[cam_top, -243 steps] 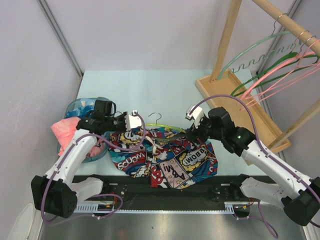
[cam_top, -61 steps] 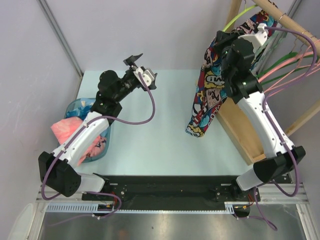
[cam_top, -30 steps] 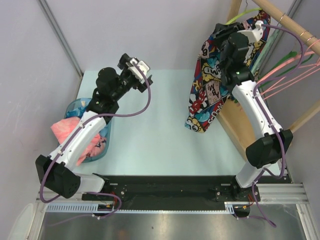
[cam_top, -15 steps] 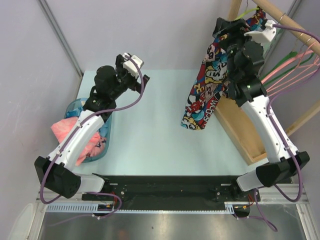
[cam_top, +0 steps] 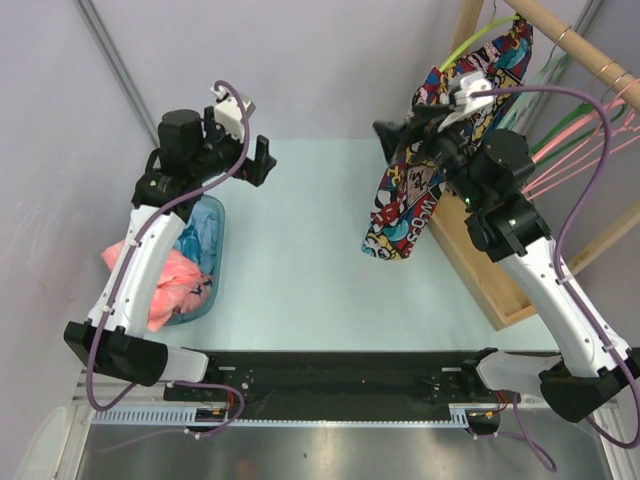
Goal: Place the shorts on the hanger
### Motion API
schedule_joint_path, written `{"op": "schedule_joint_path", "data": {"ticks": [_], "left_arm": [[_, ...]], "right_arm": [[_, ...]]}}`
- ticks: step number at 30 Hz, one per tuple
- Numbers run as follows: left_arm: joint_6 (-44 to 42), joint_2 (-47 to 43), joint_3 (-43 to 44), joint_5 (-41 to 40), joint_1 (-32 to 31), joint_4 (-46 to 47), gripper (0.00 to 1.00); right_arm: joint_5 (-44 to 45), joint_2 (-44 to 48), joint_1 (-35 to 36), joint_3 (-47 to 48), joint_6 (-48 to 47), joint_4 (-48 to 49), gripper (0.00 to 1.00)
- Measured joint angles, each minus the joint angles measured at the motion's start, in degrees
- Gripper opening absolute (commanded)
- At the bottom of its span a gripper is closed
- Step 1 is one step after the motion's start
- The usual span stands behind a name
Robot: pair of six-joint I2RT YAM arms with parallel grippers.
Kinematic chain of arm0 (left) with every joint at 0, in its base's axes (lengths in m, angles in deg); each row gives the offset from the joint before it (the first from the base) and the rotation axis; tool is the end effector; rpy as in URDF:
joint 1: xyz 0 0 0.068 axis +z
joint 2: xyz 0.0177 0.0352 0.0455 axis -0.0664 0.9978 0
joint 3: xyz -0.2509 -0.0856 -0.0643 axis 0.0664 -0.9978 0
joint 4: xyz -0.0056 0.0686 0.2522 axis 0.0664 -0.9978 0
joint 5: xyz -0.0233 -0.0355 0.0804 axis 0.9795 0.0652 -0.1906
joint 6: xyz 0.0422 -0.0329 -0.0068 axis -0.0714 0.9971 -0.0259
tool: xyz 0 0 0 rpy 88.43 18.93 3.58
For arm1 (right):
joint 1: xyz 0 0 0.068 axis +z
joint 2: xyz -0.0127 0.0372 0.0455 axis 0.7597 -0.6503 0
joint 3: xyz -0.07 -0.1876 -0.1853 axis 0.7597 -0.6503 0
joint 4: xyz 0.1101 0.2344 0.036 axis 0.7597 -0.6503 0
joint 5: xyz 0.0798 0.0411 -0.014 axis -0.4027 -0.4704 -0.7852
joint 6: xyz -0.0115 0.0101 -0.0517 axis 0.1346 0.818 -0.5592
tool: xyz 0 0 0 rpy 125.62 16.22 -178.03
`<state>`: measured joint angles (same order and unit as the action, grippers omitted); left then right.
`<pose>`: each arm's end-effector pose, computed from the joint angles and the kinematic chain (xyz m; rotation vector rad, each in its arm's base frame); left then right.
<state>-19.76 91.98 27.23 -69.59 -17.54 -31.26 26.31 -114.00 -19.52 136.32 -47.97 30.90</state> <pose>0.2841 -0.0812 0.4486 0.6312 1.7537 -0.3308 0.2173 0.1243 0.5171 -0.2889 1.2938 0.4885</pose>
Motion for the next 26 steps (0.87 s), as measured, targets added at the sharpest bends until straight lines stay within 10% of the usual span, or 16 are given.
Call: {"op": "schedule_joint_path", "data": {"ticks": [16, 26], "left_arm": [[-0.28, -10.84, -16.96, -11.19, 4.09, -17.16, 1.00], [-4.87, -18.38, -27.34, -19.85, 4.13, -18.18, 1.00]], "right_arm": [[-22.51, -2.75, 7.13, -5.40, -18.95, -31.12, 0.91], [-26.77, -3.39, 7.74, -14.75, -21.49, -33.03, 0.95]]}}
